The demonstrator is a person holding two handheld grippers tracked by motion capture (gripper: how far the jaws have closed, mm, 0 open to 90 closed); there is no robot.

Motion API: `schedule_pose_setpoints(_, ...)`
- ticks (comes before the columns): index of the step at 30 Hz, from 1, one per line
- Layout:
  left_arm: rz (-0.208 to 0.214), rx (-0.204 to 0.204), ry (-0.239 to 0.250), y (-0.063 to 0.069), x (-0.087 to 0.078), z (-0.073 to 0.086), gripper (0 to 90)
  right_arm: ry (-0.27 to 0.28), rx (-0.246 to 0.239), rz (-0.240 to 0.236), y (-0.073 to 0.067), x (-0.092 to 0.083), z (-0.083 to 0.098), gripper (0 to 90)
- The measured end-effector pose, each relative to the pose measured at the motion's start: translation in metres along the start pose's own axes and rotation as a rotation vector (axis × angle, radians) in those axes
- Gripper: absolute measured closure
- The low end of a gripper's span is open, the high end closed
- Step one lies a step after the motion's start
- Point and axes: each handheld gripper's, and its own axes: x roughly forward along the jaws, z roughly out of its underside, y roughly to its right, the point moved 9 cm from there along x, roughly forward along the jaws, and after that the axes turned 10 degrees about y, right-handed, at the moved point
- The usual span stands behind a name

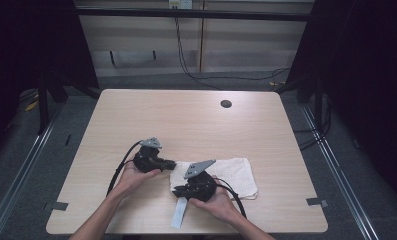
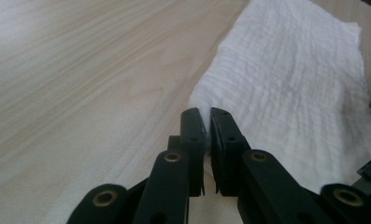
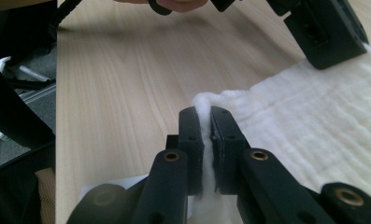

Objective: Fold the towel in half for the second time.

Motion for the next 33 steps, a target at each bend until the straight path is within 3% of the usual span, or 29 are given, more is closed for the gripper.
schedule_pose_setpoints(8, 0.013, -0.035, 0.03, 0.001, -0.007, -0.006, 84.5, 0.009, -0.031, 0.01, -0.002, -0.004, -0.005, 84.3)
schedule_pose_setpoints(13, 0.01, -0.016, 0.047, 0.002, -0.016, -0.011, 84.4, 0.032, -0.036, 0.003, -0.006, -0.007, -0.013, 84.3)
schedule_pose_setpoints(15, 0.013, -0.033, 0.063, 0.001, -0.02, -0.014, 84.5, 0.043, -0.039, -0.001, -0.008, -0.008, -0.017, 84.3)
schedule_pose_setpoints(18, 0.01, -0.02, 0.054, 0.002, -0.024, -0.014, 84.5, 0.061, -0.025, -0.013, -0.01, -0.008, -0.023, 84.4)
schedule_pose_setpoints(22, -0.001, -0.006, 0.046, 0.002, -0.031, -0.013, 84.5, 0.057, -0.035, -0.021, -0.015, -0.005, -0.025, 84.4)
schedule_pose_setpoints(30, -0.007, -0.027, 0.075, -0.001, -0.047, -0.017, 84.5, 0.07, -0.053, -0.031, -0.021, -0.002, -0.038, 84.6)
schedule_pose_setpoints(33, -0.004, -0.016, 0.07, 0.0, -0.051, -0.018, 84.5, 0.07, -0.051, -0.04, -0.025, 0.0, -0.046, 84.6)
